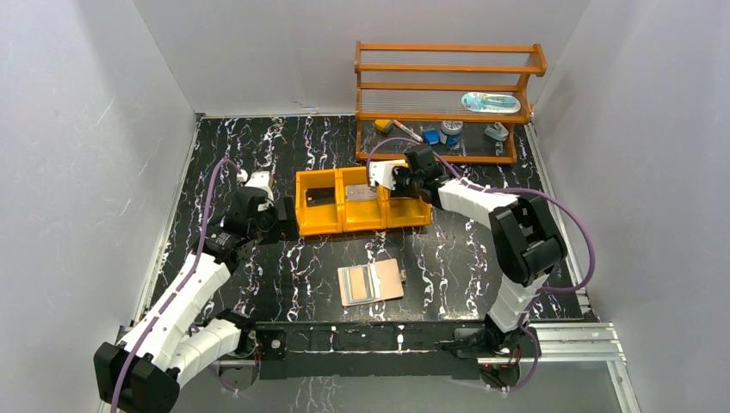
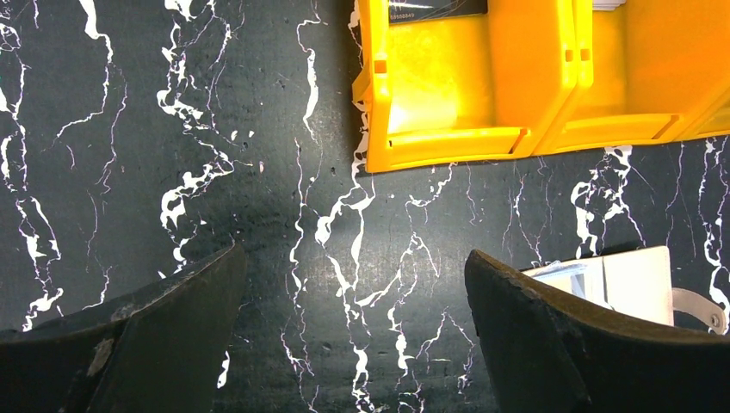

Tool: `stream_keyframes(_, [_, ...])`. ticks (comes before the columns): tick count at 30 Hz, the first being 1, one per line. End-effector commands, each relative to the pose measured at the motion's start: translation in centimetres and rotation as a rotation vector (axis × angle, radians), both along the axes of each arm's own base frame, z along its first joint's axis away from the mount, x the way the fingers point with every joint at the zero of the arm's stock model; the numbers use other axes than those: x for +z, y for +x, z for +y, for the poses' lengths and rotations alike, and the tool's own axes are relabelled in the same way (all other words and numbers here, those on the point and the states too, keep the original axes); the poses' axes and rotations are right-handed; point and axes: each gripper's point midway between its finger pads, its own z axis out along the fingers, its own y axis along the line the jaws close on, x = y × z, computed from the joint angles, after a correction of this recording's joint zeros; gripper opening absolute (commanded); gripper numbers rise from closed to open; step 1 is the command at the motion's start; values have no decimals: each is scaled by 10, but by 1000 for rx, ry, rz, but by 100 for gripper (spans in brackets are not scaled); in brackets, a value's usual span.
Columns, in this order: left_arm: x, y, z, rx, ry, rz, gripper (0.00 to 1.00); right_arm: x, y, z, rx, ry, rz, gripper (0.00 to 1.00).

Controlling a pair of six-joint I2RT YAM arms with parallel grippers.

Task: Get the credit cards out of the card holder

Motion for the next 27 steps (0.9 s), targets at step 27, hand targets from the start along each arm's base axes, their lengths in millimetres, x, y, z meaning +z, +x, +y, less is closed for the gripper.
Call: stream_keyframes(27, [1,1,1,-11,7,-11,98,4,18,-3,-48,3,-68,38])
